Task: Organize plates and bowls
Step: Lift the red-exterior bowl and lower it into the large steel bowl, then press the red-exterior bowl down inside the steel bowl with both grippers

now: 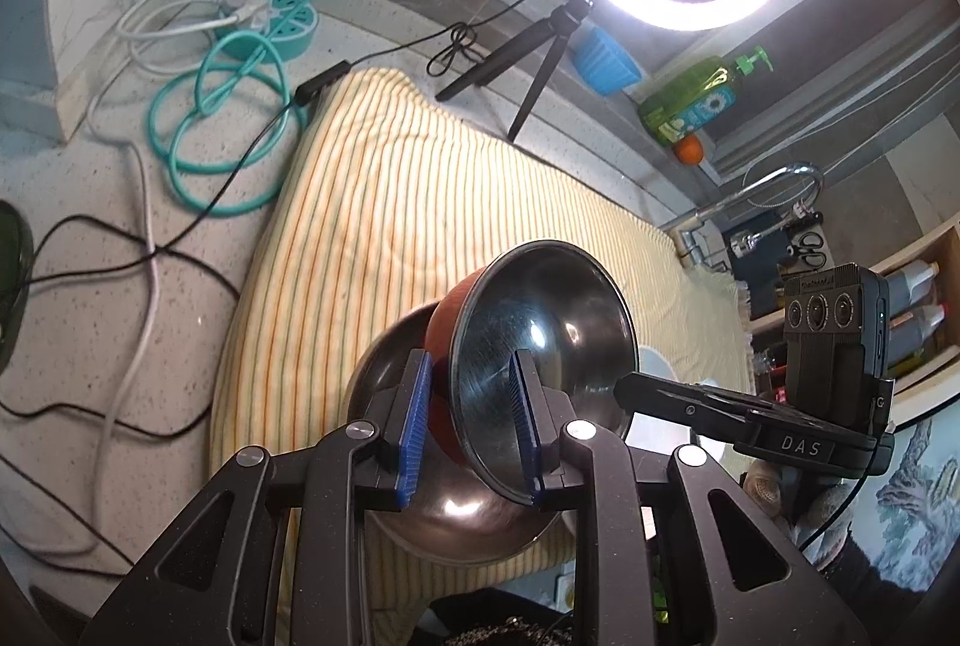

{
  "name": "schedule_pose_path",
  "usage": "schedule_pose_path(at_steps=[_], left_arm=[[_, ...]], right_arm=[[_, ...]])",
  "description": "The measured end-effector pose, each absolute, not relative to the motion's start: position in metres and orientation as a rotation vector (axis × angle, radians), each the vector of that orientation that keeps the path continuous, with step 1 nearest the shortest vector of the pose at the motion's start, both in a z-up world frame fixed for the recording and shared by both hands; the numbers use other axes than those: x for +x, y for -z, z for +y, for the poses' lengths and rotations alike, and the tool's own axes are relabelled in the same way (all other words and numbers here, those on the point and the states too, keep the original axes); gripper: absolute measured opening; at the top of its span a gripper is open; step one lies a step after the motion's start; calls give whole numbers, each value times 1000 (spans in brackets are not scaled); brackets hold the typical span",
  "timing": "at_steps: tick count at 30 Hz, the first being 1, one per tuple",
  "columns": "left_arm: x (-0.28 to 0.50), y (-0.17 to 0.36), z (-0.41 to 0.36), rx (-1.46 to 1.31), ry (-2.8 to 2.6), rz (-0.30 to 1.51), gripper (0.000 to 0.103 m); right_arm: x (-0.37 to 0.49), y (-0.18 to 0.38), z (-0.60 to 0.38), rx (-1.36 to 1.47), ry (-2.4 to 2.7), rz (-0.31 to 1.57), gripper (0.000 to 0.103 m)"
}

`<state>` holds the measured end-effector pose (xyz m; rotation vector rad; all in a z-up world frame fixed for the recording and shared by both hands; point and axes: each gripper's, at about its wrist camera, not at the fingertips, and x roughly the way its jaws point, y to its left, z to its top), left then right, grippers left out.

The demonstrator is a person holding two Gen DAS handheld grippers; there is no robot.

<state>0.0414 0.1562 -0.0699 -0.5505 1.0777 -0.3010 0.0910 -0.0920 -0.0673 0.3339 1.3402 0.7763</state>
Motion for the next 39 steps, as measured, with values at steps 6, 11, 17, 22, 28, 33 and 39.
schedule_pose_path(at_steps=[6, 11, 17, 22, 28, 33, 39], left_arm=[[35, 79, 153, -531, 293, 1109, 23], [31, 86, 149, -508, 288, 1138, 23], [28, 89, 147, -487, 284, 1151, 23], [29, 91, 146, -473, 280, 1159, 23], [30, 96, 146, -467, 276, 1176, 23], [30, 96, 145, -463, 269, 1180, 23], [31, 97, 145, -459, 272, 1187, 23]], right_arm=[[85, 77, -87, 285, -762, 1371, 12], [81, 81, -86, 258, -757, 1389, 12], [79, 87, -81, 217, -743, 1404, 12], [78, 90, -79, 200, -740, 1414, 12], [79, 92, -76, 180, -736, 1421, 12], [79, 93, -71, 165, -734, 1428, 13], [79, 92, -69, 148, -737, 1424, 15]])
